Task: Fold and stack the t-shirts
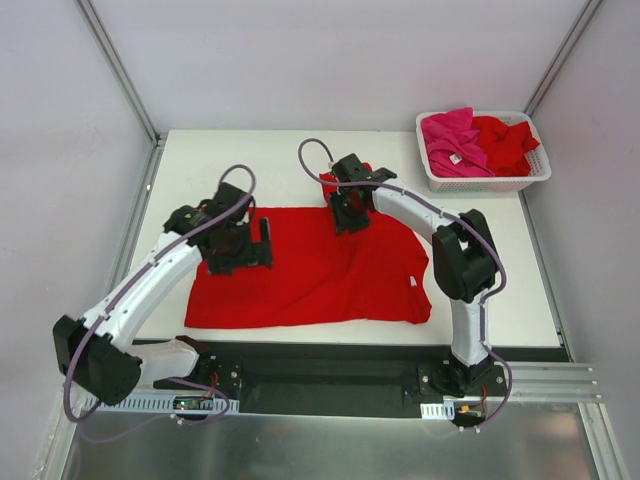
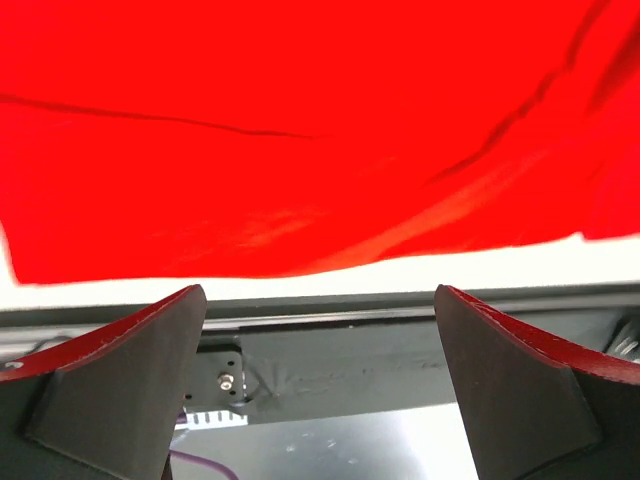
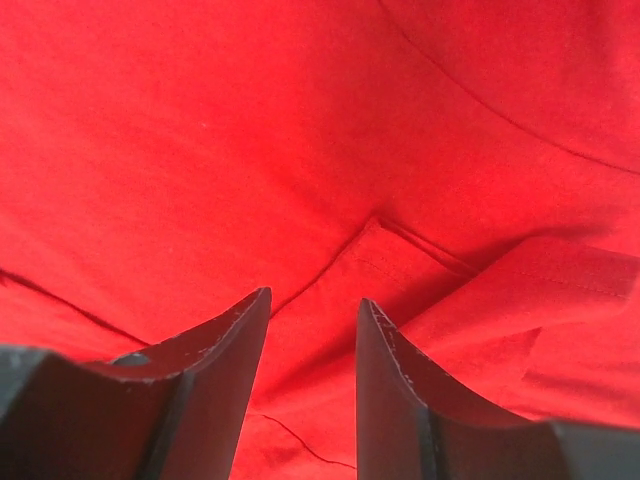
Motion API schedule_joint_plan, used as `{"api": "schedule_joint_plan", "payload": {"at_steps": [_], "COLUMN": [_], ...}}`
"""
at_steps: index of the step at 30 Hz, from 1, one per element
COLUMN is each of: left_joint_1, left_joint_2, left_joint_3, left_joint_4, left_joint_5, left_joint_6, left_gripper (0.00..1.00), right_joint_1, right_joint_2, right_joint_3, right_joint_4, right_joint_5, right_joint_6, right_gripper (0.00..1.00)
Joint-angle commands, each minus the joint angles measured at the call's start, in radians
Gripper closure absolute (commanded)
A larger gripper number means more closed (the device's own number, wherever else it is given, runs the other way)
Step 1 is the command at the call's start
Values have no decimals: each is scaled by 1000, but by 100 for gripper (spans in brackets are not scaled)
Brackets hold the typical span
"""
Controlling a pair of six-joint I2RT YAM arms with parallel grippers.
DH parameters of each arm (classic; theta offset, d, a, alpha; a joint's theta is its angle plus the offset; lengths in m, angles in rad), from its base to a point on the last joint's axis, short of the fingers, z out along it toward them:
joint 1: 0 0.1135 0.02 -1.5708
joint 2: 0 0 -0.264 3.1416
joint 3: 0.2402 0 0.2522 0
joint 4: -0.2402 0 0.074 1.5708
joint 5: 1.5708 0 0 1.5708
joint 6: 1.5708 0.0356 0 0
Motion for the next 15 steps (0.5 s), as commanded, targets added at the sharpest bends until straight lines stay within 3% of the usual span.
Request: {"api": "schedule_joint_plan", "payload": {"at_steps": [1, 15], "left_joint_1": [120, 147], "left_joint_2": [-102, -156], "left_joint_3": [-3, 28], "left_joint_4": [-87, -118], "left_joint_5": [-52, -24], "left_joint_6": [-18, 28], "left_gripper": [1, 1], "right_joint_1": [10, 25], "right_joint_2": [10, 54], "right_joint_3": [30, -3], "right_joint_4": [-28, -14], "right_joint_5": [64, 86], "right_joint_6": [1, 5], "right_gripper": [57, 57]}}
